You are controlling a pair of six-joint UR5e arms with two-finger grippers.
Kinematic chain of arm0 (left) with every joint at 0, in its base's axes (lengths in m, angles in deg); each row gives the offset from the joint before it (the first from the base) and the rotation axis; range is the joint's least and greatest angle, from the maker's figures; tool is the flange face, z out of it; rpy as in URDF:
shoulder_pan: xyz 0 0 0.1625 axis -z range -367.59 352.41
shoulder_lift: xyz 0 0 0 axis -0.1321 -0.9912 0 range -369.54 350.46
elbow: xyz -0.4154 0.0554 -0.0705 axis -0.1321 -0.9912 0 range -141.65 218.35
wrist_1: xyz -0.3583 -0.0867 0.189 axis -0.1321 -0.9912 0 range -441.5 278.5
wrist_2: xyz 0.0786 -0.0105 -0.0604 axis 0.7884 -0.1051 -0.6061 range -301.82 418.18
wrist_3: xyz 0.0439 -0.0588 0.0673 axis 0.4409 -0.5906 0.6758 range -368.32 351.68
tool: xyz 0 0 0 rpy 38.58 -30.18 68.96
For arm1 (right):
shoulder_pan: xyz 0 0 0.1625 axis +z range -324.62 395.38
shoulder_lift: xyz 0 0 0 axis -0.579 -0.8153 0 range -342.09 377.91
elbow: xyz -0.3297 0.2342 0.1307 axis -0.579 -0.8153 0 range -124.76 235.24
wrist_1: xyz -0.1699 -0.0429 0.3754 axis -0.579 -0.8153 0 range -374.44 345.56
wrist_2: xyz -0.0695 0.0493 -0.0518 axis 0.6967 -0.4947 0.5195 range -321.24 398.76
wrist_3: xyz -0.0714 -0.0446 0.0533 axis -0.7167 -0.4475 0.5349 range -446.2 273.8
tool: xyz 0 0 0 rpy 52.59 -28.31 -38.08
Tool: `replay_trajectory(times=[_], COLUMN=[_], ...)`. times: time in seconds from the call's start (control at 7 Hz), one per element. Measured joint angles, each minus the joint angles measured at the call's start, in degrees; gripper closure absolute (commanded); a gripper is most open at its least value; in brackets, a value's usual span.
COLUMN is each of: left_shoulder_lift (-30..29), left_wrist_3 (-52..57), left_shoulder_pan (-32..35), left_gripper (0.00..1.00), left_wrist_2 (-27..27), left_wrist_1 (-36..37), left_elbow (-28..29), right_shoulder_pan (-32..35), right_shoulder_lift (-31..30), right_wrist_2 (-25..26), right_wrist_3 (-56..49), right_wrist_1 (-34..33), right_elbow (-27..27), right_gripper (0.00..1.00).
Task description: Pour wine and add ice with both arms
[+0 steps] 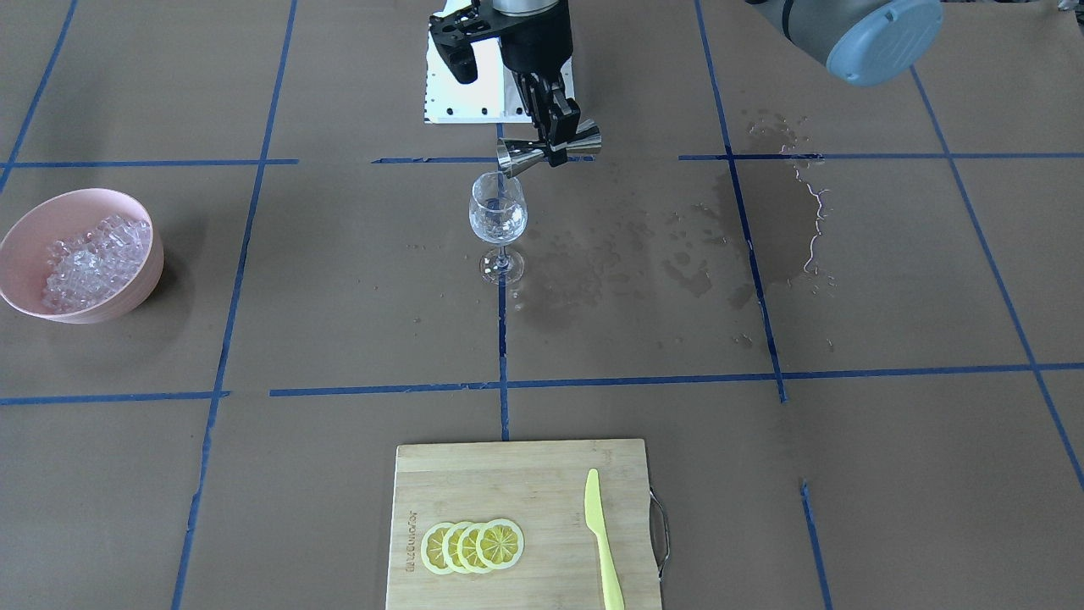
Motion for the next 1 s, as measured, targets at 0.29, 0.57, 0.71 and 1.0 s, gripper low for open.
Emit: replay_trajectory(times=[0.29,0.57,0.71,1.0], left_shoulder_lift=[4.0,12.1,16.5,26.8], left_wrist_3=[0.0,-0.2,-0.4,-2.8], left_shoulder_pan=[1.3,6.0,7.8,9.9], left_gripper=[1.00,1.00,1.00,1.00], left_wrist_2=[0.7,0.3,-0.9,-2.8], left_wrist_1=[-3.6,-14.4,-20.6,-34.3], left_elbow=[-5.3,-10.8,-12.5,-14.8], right_shoulder_pan=[0.0,0.0,0.0,0.0], right_shoulder_lift=[0.0,0.1,0.0,0.0], right_wrist_2=[0.0,-0.1,-0.1,-0.1], right_wrist_3=[0.0,0.0,0.0,0.0], right_wrist_1=[0.0,0.1,0.1,0.1], right_elbow=[0.0,0.1,0.1,0.2], right_gripper=[0.00,0.00,0.00,0.00])
